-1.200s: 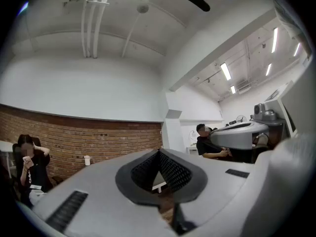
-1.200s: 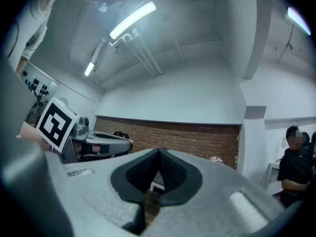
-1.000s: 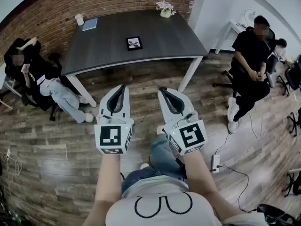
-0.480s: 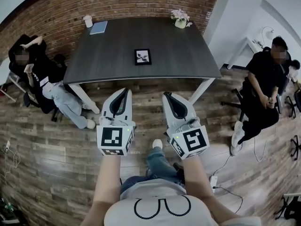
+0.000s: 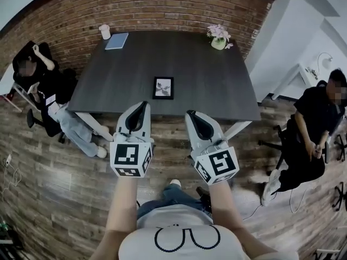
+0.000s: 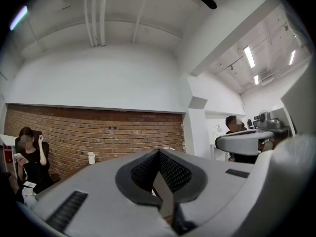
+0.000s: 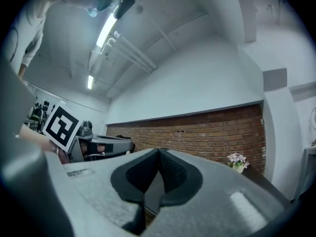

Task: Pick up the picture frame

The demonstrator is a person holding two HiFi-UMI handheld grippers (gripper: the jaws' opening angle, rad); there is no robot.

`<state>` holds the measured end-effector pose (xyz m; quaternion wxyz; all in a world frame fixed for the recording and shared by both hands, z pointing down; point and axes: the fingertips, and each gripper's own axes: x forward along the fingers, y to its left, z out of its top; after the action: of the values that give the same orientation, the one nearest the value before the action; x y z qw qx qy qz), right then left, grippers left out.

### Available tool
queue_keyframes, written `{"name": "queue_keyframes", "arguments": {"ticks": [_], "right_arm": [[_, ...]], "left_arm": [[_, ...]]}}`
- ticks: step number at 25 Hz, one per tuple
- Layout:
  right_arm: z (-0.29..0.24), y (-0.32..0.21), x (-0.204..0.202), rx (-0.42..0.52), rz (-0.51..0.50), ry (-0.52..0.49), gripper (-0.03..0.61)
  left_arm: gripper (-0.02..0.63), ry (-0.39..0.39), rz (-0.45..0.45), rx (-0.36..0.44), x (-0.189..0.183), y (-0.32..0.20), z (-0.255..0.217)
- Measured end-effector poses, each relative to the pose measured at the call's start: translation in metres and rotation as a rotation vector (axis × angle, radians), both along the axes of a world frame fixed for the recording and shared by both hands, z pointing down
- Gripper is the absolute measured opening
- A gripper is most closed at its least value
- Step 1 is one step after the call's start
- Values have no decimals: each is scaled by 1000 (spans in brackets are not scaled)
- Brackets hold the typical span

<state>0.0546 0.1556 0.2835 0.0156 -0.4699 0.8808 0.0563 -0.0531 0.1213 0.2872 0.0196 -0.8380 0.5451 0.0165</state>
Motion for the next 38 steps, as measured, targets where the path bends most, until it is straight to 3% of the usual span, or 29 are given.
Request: {"name": "queue_keyframes", "arguments": {"ticks": [7, 19, 21, 26, 30, 33, 38], "right_arm": [[13, -64, 22, -47, -34, -19, -5], [36, -150, 31, -89, -6, -16, -3], [43, -168, 34, -105, 3, -17, -3], [56, -216, 34, -142, 16, -35, -3], [64, -255, 25, -166, 23, -19, -3], [70, -282, 20, -189, 30, -12, 21], [89, -326, 11, -270, 48, -10, 171]], "left_arm": [[-2, -14, -32, -32, 21, -56, 12], [6, 9, -73, -144, 9, -144, 49], [38, 13, -66, -173, 10, -161, 58], [184, 23, -21, -277, 11, -204, 86], [207, 12, -12, -313, 2, -241, 100], [207, -3, 0, -315, -4, -267, 108], [207, 2, 22, -331, -15, -307, 121]]}}
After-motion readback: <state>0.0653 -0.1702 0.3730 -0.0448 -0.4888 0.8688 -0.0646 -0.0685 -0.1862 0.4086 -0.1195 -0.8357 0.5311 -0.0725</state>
